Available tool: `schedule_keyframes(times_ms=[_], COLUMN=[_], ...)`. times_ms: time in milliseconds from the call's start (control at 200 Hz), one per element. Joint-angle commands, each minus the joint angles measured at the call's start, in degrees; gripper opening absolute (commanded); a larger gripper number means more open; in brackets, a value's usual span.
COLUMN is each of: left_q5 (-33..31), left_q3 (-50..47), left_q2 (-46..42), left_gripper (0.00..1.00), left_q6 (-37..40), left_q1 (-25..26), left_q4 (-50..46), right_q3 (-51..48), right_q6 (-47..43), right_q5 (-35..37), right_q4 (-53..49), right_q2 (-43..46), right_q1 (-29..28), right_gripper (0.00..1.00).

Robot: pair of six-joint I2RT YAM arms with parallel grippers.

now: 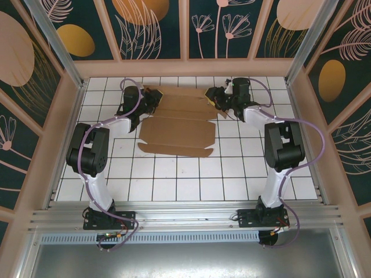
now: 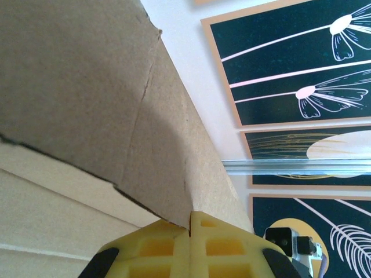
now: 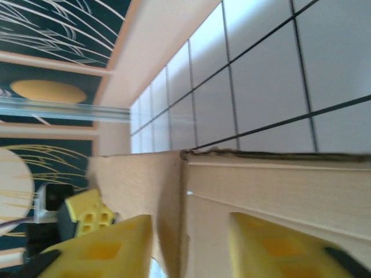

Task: Fold the paper box

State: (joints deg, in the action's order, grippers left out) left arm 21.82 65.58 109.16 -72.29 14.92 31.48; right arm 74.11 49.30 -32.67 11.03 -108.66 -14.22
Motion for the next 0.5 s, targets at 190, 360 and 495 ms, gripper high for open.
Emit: schedule_keyframes(times_ms=[190, 360, 495], left_q5=[-0.8, -0.8, -0.7], left_q3=[0.9, 3.0, 5.8], left_q2=[-0.6, -0.2, 0.4], left_gripper=[0.0, 0.0, 0.0], left_q6=[1.0, 1.1, 1.0], left_q1=[0.2, 0.1, 0.1], left_q4=[-2.9, -4.2, -6.7], right_q3=[-12.1, -12.7, -9.1], right_q6=[-16.2, -21.4, -22.8], right_q5=[15.0, 19.7, 22.5], right_q4=[-7.1, -11.6, -15.0], right_q2=[17.2, 15.9, 10.3], right_q1=[-0.4, -3.3, -4.6], right_gripper=[0.4, 0.16, 0.17])
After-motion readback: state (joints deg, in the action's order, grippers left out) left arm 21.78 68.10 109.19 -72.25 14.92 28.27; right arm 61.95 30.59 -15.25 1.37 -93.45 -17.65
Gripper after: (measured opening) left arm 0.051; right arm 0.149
